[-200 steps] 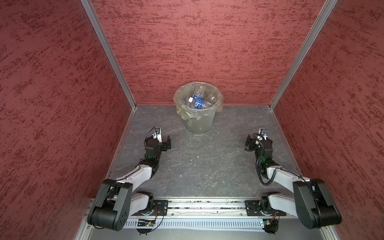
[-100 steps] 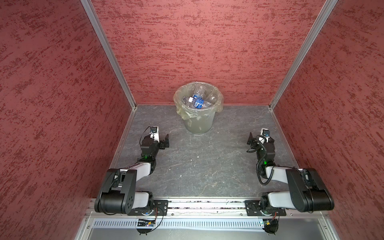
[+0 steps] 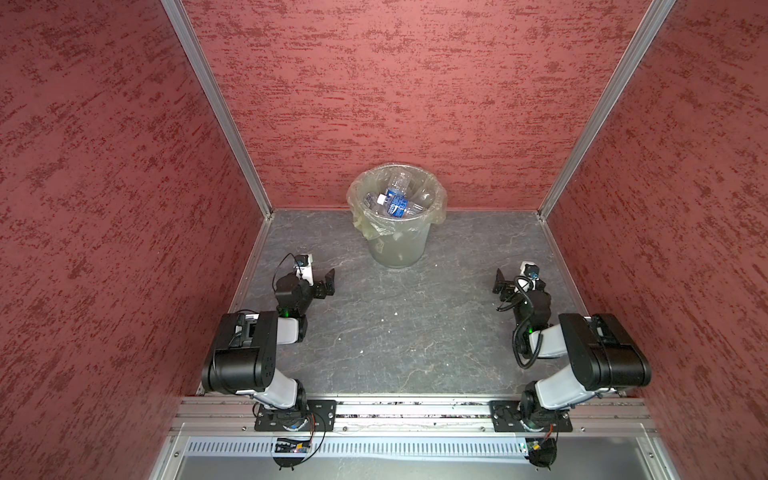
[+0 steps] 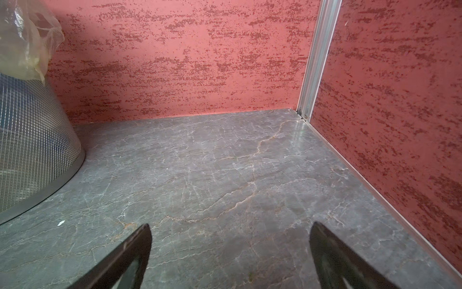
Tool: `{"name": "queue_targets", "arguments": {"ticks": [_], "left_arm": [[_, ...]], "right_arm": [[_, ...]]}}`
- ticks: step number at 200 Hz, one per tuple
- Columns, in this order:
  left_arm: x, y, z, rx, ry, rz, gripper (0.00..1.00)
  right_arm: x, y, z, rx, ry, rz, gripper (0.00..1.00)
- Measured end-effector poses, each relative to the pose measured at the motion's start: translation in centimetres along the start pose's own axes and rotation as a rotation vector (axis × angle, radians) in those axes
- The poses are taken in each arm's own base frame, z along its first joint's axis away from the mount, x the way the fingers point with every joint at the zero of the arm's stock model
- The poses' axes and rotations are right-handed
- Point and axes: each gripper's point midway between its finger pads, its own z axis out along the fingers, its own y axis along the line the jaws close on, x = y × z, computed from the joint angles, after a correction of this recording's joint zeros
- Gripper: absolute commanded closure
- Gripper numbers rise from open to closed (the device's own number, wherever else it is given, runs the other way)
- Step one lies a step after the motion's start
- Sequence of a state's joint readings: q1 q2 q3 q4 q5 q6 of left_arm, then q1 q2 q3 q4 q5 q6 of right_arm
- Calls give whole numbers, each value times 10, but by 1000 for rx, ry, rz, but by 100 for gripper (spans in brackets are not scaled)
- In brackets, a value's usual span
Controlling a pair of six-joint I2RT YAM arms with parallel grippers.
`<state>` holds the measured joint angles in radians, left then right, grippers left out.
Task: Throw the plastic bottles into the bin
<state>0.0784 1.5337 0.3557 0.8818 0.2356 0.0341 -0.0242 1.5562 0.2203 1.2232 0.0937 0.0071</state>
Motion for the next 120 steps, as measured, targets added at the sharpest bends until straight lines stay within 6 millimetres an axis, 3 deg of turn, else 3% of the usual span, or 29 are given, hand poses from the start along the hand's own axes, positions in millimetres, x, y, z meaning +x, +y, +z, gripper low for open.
{"name": "queue_targets", "arguments": {"ticks": [87, 120], "left_arm": [[0, -2, 0, 13, -1, -3, 1], [0, -2, 0, 14, -1, -3, 1]], "right_arm": [[-4, -10, 6, 66, -1, 30, 1], [-4, 0, 7, 3, 4, 10, 1]]}}
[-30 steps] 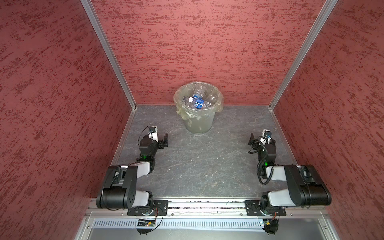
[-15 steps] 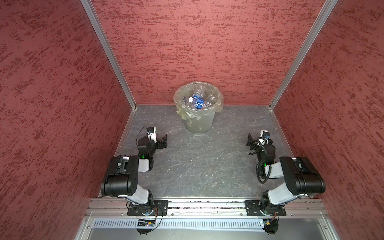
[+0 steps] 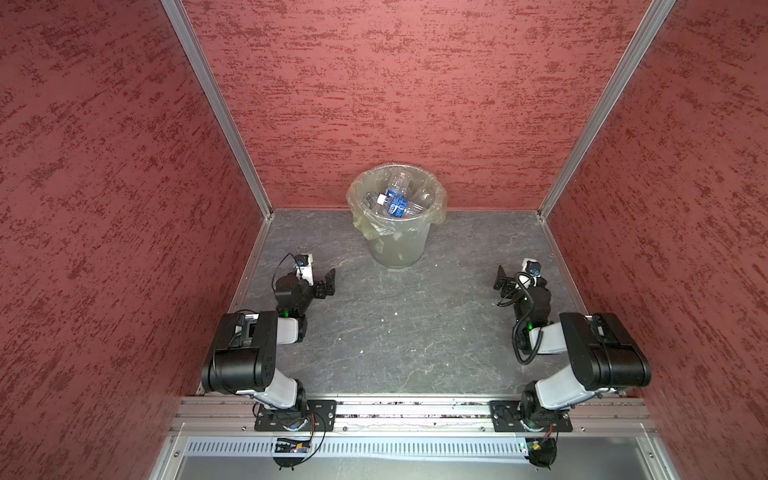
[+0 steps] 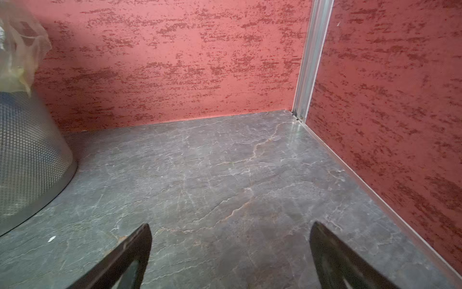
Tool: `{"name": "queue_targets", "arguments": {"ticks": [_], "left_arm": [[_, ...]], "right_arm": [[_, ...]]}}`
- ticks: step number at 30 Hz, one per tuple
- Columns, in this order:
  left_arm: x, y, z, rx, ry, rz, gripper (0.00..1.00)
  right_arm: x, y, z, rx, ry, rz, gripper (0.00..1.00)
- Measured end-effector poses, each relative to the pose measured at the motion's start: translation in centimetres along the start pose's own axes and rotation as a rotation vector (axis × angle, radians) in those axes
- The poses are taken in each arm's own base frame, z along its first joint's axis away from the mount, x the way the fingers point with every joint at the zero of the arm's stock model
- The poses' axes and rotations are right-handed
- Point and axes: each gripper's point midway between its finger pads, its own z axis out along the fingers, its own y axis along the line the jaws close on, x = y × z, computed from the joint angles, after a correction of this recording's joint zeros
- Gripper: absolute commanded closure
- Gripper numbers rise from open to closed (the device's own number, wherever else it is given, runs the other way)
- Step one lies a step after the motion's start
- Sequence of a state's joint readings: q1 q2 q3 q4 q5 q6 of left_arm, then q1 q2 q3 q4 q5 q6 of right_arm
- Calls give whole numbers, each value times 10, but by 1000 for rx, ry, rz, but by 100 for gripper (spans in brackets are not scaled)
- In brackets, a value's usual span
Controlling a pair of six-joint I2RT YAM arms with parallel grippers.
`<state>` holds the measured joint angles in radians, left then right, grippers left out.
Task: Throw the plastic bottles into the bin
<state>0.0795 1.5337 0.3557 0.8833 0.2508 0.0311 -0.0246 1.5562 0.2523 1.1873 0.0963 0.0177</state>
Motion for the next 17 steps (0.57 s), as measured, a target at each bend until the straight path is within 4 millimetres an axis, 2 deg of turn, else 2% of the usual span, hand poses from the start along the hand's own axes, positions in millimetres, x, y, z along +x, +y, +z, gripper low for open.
{"name": "queue_targets", "arguments": {"ticks": [17], "left_arm": [[0, 0, 0, 3, -1, 0, 1]], "right_arm": [[3, 2, 0, -10, 11, -1, 1]]}}
